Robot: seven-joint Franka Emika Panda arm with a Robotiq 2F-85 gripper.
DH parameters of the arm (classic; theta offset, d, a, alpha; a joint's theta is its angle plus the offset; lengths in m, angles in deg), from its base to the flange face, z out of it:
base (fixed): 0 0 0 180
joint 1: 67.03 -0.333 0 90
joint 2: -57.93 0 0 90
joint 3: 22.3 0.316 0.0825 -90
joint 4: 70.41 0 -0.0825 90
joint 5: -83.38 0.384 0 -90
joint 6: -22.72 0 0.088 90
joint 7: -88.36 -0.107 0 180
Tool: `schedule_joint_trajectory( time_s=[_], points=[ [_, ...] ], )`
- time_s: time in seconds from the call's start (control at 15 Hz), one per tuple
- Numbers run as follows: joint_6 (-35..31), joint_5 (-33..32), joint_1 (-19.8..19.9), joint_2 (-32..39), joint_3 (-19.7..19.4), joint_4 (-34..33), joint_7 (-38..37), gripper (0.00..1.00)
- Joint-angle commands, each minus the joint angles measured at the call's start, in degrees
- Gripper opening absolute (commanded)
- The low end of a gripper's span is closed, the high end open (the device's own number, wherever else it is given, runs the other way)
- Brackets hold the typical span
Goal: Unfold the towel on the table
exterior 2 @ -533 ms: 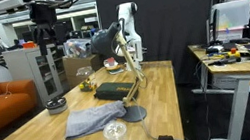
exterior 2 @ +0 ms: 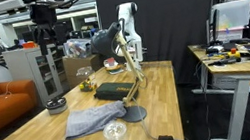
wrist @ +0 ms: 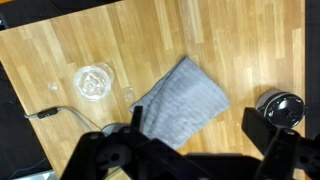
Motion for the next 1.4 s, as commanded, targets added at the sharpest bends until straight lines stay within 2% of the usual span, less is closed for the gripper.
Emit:
schedule_joint_trajectory(
  time_s=[0.0, 0.27, 0.4, 0.47, 0.93, 1.2, 1.33],
  points=[
    [-6.50, 4.39, -0.27, 0.82, 0.17, 1.59, 2.02, 1.00],
    [-15.07, 7.43, -1.47, 2.84, 0.49, 5.44, 5.27, 1.00],
    [-18.64, 5.92, -1.72, 4.58, 1.30, 7.83, 6.16, 1.00],
    [-15.22, 6.02, -1.37, 4.14, 1.25, 6.23, 4.41, 1.00],
    [-15.82, 6.00, -1.36, 4.26, 1.41, 6.49, 4.44, 1.00],
    [-25.49, 1.00, -1.32, 5.60, 3.91, 8.46, -0.62, 1.00],
    [-31.88, -3.78, -1.04, 7.93, 5.69, 10.45, -4.48, 1.00]
  ],
)
